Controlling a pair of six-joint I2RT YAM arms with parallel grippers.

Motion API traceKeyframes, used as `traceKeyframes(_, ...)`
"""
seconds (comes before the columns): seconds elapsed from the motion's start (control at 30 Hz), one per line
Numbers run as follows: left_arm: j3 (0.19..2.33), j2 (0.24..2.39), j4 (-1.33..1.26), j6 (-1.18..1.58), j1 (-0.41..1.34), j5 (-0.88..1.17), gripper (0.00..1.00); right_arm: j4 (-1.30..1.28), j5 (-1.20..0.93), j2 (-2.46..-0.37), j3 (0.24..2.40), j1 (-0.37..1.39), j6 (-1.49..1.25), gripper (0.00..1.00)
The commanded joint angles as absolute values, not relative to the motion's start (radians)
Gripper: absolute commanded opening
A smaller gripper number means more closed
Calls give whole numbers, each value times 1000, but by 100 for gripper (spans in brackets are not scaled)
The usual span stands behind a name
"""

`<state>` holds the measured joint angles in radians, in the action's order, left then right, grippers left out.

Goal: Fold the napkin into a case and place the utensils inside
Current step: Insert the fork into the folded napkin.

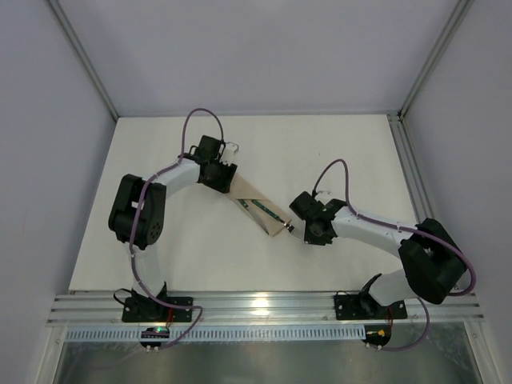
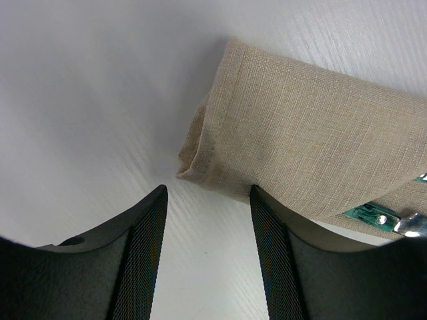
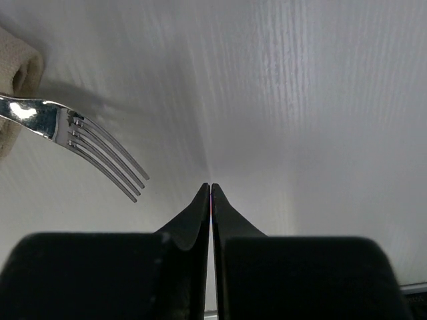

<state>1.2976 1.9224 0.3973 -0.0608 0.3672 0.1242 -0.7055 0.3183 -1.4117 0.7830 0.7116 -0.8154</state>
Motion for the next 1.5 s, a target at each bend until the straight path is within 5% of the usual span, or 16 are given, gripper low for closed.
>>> traceKeyframes(0.0, 1287, 1896, 360, -69, 373, 133, 54, -686, 344, -1456, 811, 761, -937, 4)
traceKeyframes(0.93, 1278, 1896, 321, -78, 373, 153, 54, -695, 414, -1813, 1206, 804, -913, 4)
traceKeyframes(1.27, 1276, 1894, 321, -80, 373, 153, 54, -712, 447, -1691, 1169, 839, -792, 5)
traceKeyframes(1.47, 1278, 1888, 325, -80, 373, 153, 54, -692, 408, -1585, 1151, 854, -556, 18)
